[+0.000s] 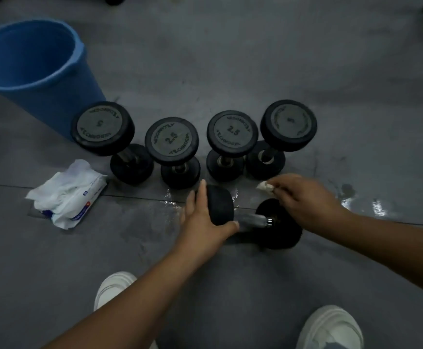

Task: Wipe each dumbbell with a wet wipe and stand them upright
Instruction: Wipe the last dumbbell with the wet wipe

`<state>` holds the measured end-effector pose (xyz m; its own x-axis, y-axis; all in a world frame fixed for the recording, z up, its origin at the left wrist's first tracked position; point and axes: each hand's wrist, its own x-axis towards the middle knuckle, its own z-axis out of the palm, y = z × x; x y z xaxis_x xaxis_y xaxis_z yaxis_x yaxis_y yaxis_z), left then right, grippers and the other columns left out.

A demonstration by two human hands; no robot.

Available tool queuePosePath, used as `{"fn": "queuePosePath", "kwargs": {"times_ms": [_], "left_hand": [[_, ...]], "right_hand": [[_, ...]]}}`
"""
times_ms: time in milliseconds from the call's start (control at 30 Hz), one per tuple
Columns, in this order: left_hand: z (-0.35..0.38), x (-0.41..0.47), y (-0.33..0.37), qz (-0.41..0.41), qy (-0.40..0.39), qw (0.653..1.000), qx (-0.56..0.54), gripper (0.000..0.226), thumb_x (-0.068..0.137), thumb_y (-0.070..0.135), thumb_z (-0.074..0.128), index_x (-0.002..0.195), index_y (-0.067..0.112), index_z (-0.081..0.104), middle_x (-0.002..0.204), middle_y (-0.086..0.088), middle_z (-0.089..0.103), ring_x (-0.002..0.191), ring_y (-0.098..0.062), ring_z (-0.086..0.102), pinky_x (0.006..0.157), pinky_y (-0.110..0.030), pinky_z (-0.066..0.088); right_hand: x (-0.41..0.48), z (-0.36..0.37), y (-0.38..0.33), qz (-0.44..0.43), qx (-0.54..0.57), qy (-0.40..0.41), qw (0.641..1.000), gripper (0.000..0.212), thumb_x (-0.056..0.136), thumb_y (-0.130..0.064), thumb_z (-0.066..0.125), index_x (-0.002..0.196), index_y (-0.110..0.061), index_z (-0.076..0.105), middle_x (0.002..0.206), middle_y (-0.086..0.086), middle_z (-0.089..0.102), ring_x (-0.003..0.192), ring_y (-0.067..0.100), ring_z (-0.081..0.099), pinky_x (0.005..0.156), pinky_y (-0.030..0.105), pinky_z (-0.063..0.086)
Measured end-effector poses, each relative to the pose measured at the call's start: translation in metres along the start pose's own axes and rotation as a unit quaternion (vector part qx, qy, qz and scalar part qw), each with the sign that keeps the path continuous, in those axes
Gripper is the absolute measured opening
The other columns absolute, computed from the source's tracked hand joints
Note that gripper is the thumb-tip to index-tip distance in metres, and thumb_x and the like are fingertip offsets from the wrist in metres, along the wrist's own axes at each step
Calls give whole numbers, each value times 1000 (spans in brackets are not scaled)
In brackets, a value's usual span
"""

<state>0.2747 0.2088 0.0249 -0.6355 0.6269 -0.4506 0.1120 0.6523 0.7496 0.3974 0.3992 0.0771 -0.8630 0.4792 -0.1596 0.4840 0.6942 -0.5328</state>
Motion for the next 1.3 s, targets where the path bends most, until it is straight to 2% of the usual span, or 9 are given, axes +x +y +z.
{"fn": "queuePosePath", "kwargs": {"times_ms": [133, 267, 467, 600, 767, 867, 967, 1100, 1300], "left_hand": [[8, -16, 53, 95, -35, 979, 176, 109, 70, 57, 70, 147, 53, -7, 159, 10, -8, 147, -28, -3, 116, -50, 25], [37, -30, 113, 173, -53, 923, 340, 106, 68, 66, 68, 145, 54, -4, 158, 5, -12, 143, -32, 0, 103, -58, 36], [121, -51, 164, 223, -92, 852, 464, 105, 74, 66, 63, 148, 46, -9, 156, -10, -32, 143, -42, -26, 105, -74, 14], [143, -66, 160, 228, -99, 838, 486, 109, 71, 67, 63, 146, 46, -14, 158, -10, -23, 143, -45, -14, 104, -63, 31], [118, -44, 174, 275, -181, 780, 532, 126, 63, 77, 64, 142, 48, -29, 160, 2, -21, 146, -43, -11, 106, -65, 28], [118, -40, 177, 313, -189, 766, 529, 119, 63, 74, 64, 144, 49, -19, 159, 2, -7, 139, -43, 10, 98, -53, 42], [116, -34, 180, 331, -193, 751, 537, 113, 63, 74, 63, 146, 47, -9, 158, 1, -2, 137, -44, 15, 99, -53, 43], [120, -9, 216, 340, -229, 702, 583, 109, 66, 76, 61, 148, 47, -6, 158, -3, 4, 137, -48, 19, 97, -55, 45], [145, 26, 257, 325, -216, 703, 595, 108, 66, 75, 63, 147, 50, -3, 154, -6, 12, 129, -47, 30, 94, -54, 47]], "right_hand": [[-37, -49, 34, -8, -44, 70, 997, 20, 91, -11, 56, 108, -14, 66, 120, -2, 60, 105, 16, 58, 88, 26, 43], [-85, -77, 59, 21, -97, 94, 991, 11, 91, -16, 54, 99, -16, 61, 131, 2, 50, 113, 19, 54, 91, 30, 44], [-150, -86, 82, 65, -133, 133, 980, 6, 82, -22, 52, 80, -17, 54, 142, 6, 45, 112, 21, 54, 81, 21, 34], [-177, -72, 98, 89, -115, 168, 975, 4, 80, -19, 56, 78, -16, 54, 143, 6, 44, 114, 22, 53, 81, 26, 43], [-183, -43, 107, 93, -103, 191, 972, 3, 82, -21, 57, 80, -18, 58, 148, 6, 36, 133, 26, 40, 97, 41, 45], [-177, -33, 114, 106, -131, 197, 966, 9, 78, -21, 64, 79, -22, 54, 151, 8, 34, 139, 28, 30, 107, 48, 35], [-170, -35, 120, 107, -146, 190, 965, 11, 75, -23, 65, 79, -25, 55, 151, 7, 33, 140, 28, 30, 109, 49, 31], [-152, -45, 128, 92, -164, 195, 963, 6, 76, -29, 55, 79, -25, 58, 150, 7, 36, 139, 26, 33, 107, 50, 35], [-109, -92, 161, 115, -166, 236, 951, 10, 75, -22, 65, 80, -20, 57, 146, 12, 43, 134, 31, 41, 101, 48, 38]]}}
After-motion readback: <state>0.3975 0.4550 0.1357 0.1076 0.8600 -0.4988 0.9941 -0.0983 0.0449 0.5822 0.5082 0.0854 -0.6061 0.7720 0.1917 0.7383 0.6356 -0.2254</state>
